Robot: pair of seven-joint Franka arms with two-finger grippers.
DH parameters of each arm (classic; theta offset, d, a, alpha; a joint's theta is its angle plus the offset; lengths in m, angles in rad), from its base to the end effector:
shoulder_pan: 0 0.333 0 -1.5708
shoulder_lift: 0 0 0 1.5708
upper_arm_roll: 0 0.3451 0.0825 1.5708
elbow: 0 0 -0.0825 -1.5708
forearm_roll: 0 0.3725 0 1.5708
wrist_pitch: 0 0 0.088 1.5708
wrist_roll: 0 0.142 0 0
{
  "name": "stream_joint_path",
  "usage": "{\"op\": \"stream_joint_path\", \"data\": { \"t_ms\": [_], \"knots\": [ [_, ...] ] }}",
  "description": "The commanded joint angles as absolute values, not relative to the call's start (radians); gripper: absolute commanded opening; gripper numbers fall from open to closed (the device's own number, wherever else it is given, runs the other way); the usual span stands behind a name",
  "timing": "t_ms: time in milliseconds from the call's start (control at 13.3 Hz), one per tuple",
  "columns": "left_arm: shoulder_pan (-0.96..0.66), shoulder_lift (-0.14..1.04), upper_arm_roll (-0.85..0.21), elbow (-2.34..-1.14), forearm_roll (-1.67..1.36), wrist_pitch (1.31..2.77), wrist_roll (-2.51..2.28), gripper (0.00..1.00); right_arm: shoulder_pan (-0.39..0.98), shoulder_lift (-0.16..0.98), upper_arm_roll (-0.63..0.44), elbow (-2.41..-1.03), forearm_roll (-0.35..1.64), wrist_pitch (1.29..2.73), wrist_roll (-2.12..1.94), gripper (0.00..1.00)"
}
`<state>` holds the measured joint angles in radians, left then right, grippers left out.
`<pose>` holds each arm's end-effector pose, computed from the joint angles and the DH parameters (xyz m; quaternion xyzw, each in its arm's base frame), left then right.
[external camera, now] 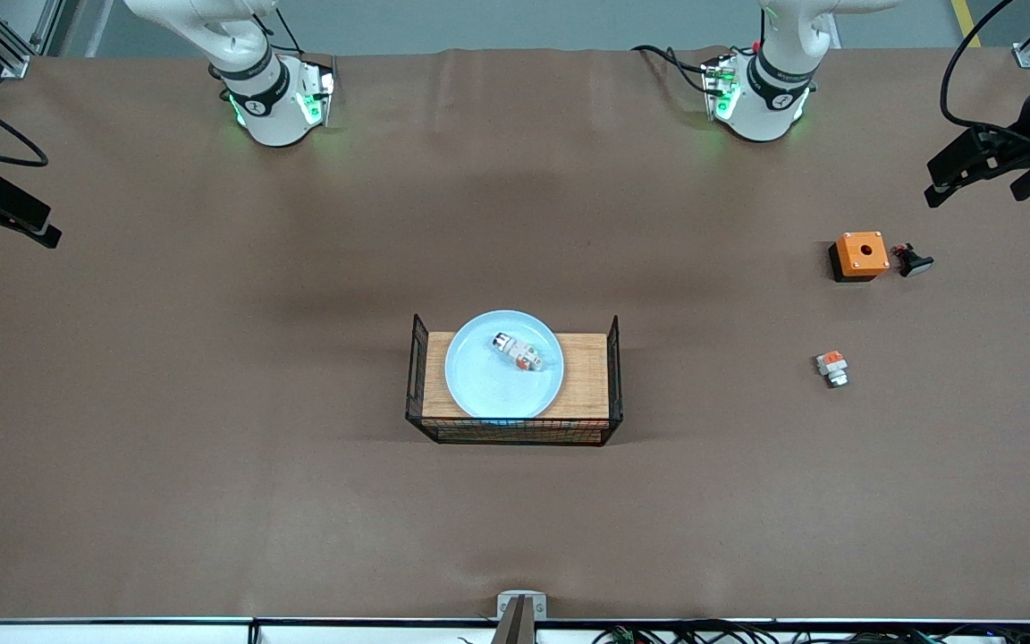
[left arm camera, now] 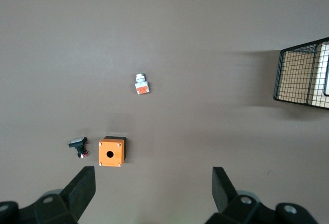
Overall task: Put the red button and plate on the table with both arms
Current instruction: 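Move the left gripper toward the button on the plate in the basket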
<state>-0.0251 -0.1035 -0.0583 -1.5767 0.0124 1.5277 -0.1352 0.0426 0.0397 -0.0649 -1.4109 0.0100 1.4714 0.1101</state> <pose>0.5030 -0.0421 0.6661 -0.9992 -0.0264 -0.0280 0.0062 0.5469 -0.0098 0.6610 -0.9978 0.0656 -0.0103 0.0041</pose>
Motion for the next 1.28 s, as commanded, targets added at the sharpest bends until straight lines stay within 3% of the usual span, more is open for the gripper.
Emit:
{"op": "stream_joint_path", "data": {
  "t_ms": [0,376,676,977,1202],
  "knots": [
    [-0.026,-0.094,-0.055,-1.546,0.014,1.509,-0.133,1.00,0.054,0.048,-0.077,-1.391,0.015,1.465,0.114,1.00],
    [-0.044,-0.037,-0.072,-1.502,0.002,1.509,-0.138,1.00,0.055,0.048,-0.075,-1.391,0.014,1.465,0.114,1.00],
    [-0.098,0.050,-0.153,-1.459,0.000,1.512,-0.266,1.00,0.055,0.048,-0.075,-1.391,0.012,1.465,0.114,1.00],
    [-0.234,0.179,-0.236,-1.376,0.000,1.537,-0.617,1.00,0.063,0.049,-0.074,-1.391,0.020,1.466,0.117,1.00],
    [-0.363,0.274,-0.236,-1.338,0.000,1.664,-0.850,1.00,0.064,0.051,-0.074,-1.391,0.020,1.466,0.117,1.00]
  ]
}}
